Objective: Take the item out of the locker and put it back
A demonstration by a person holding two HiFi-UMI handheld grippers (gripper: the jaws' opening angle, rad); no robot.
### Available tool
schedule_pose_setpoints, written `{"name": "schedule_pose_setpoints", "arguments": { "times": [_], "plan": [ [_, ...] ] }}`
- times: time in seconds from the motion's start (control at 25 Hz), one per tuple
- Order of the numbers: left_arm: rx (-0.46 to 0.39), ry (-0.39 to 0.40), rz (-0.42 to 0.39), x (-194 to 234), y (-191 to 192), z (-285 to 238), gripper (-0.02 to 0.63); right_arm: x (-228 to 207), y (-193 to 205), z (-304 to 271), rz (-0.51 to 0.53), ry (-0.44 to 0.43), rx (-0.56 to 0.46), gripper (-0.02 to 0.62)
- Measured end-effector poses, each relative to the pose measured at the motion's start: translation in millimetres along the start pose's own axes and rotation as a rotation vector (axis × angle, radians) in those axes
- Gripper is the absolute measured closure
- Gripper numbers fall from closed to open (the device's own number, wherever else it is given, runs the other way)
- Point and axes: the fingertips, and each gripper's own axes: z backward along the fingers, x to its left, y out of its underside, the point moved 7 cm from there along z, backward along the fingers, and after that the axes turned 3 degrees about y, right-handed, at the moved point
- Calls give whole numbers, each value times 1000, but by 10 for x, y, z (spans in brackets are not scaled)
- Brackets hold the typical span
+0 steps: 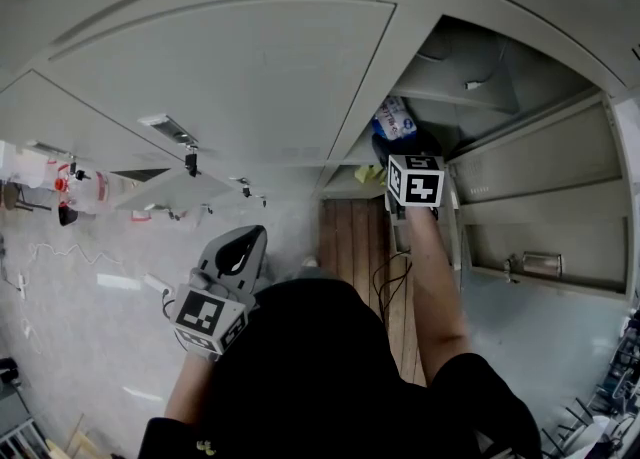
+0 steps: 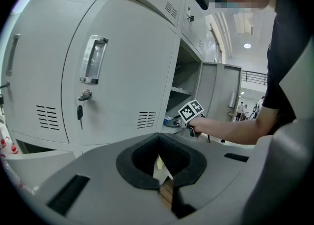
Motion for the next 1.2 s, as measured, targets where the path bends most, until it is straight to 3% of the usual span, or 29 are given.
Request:
{"name": "schedule_pose_setpoints", "arguments": {
  "times": [0.56,1.2],
  "plan": [
    [1,39,-13,37,18,91,595,112,25,280,-12,29,-51,219],
    [26,204,-50,50,-14,21,595,350,216,1167,-100,100,-108,219]
  ]
}}
